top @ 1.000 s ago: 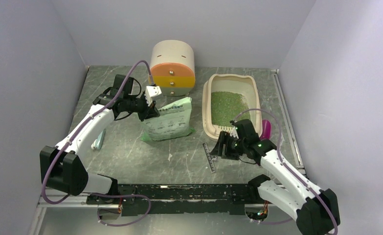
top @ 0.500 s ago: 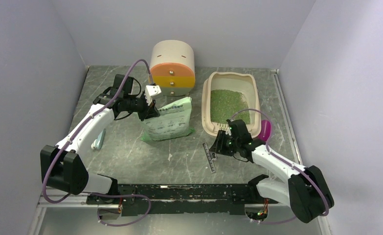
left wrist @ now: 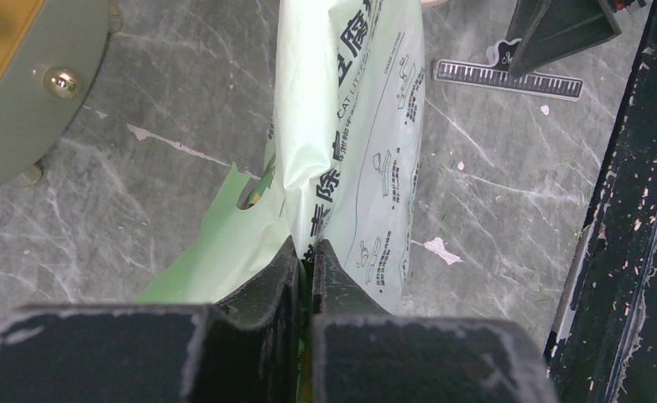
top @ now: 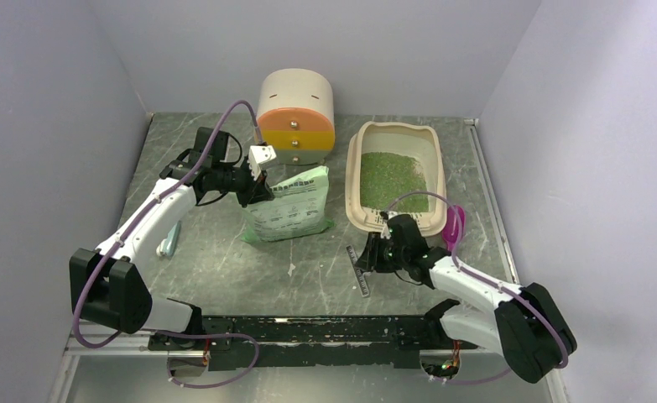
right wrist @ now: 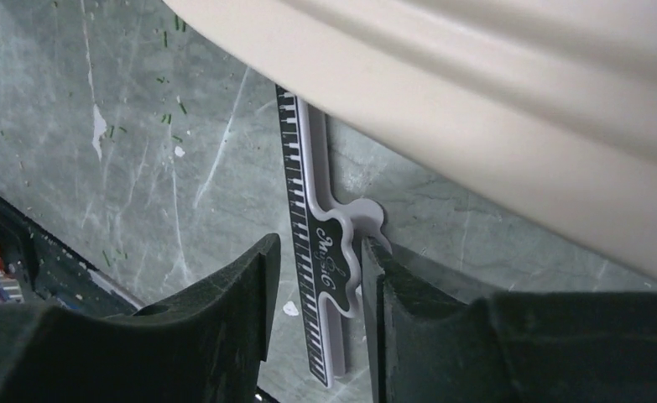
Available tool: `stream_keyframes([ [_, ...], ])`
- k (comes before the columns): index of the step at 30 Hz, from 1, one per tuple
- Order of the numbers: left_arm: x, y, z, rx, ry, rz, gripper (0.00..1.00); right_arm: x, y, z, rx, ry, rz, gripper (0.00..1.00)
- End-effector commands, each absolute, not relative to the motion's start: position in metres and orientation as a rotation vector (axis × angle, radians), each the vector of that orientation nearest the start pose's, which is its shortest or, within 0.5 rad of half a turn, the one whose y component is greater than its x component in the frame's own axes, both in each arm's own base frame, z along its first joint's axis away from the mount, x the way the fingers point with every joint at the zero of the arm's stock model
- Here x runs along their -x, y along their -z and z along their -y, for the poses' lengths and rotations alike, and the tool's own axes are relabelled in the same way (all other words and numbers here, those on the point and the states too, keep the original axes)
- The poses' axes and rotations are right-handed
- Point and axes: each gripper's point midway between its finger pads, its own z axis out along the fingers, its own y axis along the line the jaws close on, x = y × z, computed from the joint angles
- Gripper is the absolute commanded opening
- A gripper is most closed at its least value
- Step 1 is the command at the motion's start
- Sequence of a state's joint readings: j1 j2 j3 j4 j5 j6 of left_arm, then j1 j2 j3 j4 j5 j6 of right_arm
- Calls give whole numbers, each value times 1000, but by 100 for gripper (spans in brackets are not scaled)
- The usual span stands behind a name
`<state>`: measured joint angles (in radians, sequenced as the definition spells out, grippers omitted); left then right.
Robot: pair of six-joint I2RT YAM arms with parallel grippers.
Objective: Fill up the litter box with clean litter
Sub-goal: Move the clamp to the center of the board.
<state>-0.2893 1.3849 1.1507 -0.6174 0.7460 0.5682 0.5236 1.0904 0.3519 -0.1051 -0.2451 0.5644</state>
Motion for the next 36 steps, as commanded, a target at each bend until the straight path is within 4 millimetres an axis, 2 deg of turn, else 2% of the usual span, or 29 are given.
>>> stream_keyframes([
  [1,-297,-192,198,-1219,785,-1885,5,-182,-18,-179,78,-718,-2535,39],
  [5,-297,-191,200,-1210,802,-1888,5,-184,-19,-180,103,-658,-2534,12],
  [7,-298,-191,201,-1194,812,-1893,5,-188,-30,-188,164,-663,-2495,0],
  [11,-299,-190,206,-1142,859,-1910,5,-198,-75,-209,305,-694,-2365,0],
  [14,-298,-191,210,-1109,897,-1906,5,-205,-93,-208,389,-529,-2311,0],
  [17,-299,-192,212,-1081,904,-1897,5,-207,-81,-198,433,-324,-2349,0],
  [20,-303,-187,209,-1044,880,-1932,5,-209,-72,-202,467,-191,-2359,0],
  [22,-306,-184,209,-1018,877,-1954,5,-221,-74,-194,405,0,-2324,0],
  [24,-306,-181,211,-1003,886,-1957,5,-229,-73,-197,413,70,-2289,0],
  [28,-303,-174,218,-1022,911,-1966,5,-246,-76,-219,347,44,-2253,0],
  [32,-301,-171,224,-1033,930,-1967,5,-266,-77,-232,236,76,-2215,0],
  [34,-301,-172,226,-1013,946,-1958,5,-272,-74,-244,252,56,-2205,0],
  [36,-303,-173,227,-995,949,-1951,5,-272,-68,-265,333,-25,-2222,0],
])
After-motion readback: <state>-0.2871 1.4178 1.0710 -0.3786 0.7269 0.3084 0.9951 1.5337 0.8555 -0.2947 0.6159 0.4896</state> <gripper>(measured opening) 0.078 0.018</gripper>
